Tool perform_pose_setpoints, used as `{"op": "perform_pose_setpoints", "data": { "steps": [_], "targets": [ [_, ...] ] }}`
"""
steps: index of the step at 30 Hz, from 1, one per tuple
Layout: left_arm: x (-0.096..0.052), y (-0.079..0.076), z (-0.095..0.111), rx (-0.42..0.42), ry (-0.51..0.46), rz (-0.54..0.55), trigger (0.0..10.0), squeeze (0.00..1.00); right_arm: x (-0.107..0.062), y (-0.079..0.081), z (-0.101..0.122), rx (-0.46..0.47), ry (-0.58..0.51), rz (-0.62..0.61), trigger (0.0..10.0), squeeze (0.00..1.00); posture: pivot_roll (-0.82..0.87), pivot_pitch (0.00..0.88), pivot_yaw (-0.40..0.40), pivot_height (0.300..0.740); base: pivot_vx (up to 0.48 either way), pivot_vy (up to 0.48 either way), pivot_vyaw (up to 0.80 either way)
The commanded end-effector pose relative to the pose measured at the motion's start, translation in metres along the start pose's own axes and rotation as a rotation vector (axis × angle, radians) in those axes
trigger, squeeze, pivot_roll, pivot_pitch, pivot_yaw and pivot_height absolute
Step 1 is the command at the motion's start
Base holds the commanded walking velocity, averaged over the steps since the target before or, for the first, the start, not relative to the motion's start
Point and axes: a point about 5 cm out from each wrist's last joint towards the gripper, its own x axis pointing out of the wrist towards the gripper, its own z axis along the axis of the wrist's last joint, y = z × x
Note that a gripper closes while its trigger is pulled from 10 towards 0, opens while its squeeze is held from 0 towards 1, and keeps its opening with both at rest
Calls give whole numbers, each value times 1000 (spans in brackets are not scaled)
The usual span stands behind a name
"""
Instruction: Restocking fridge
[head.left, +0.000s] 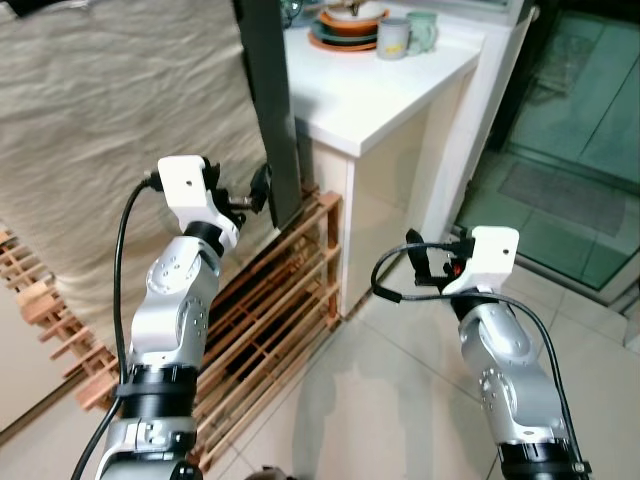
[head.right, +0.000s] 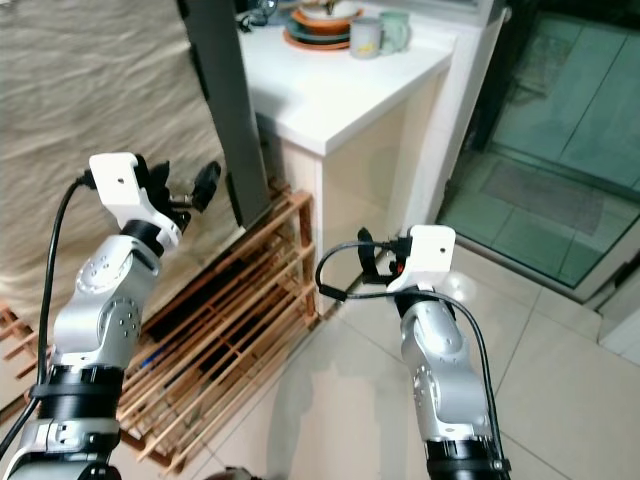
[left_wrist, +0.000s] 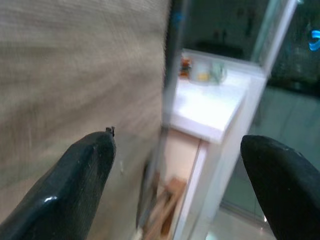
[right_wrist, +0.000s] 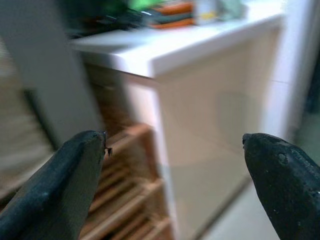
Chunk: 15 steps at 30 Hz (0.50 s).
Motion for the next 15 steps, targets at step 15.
{"op": "perform_pose_setpoints", "data": {
  "steps": [15],
  "targets": [
    [-9,-12,0,65,15,-39,10000,0,15,34,25,9,-63,265,10000,55,-60,0,60,740,0,0,489]
  ]
}}
